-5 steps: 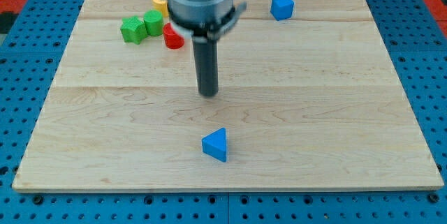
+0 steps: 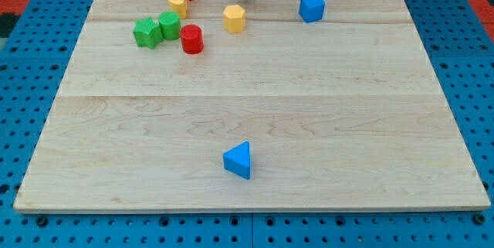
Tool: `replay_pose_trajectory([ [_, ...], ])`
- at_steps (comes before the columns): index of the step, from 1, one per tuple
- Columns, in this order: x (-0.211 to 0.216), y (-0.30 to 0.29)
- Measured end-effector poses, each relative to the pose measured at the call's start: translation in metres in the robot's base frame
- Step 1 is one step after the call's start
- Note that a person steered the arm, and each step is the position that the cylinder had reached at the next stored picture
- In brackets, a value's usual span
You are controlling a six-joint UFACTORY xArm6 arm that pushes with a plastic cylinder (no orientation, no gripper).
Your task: Move the red circle above the blue triangle
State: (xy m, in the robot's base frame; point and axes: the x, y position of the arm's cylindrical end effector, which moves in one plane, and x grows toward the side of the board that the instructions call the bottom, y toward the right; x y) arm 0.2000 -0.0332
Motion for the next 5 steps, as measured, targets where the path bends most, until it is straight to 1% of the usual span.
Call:
replay_pose_trajectory([
  [1, 0.02, -0.046],
  [2, 0.05, -0.058],
  [4, 0.131, -0.05],
  [5, 0.148, -0.079],
])
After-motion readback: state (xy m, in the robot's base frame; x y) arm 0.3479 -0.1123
